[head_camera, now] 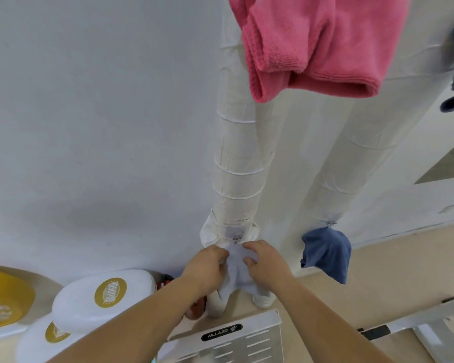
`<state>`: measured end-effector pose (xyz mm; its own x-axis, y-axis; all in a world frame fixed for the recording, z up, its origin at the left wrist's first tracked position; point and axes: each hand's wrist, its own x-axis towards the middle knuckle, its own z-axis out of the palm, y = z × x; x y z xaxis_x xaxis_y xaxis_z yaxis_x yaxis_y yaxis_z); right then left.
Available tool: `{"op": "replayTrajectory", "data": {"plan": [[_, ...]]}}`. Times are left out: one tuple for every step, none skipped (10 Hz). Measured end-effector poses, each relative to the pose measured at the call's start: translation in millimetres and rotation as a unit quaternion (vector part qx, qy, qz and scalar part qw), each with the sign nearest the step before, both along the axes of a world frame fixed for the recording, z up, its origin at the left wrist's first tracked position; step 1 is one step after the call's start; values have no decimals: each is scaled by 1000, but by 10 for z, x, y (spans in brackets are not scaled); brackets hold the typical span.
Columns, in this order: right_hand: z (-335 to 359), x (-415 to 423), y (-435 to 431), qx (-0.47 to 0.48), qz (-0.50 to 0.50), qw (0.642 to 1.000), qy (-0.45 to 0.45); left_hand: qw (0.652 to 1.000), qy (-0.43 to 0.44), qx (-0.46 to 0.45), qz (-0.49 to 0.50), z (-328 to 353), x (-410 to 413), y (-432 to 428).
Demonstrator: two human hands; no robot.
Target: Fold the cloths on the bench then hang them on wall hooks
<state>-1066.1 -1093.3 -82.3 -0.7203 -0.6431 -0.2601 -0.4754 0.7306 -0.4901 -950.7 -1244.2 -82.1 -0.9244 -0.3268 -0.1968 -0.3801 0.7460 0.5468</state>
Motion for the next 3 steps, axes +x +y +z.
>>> {"op": "replayTrajectory", "data": {"plan": [[20,-7,12,-1,-13,1000,-17,1000,9,-3,-2,63,59,-39],[71,36,41,-9,-27,999,-29,1000,12,2,3,144,90,-26],[193,60,52,-36,-42,998,-19,998,51,28,6,214,114,-30]]}}
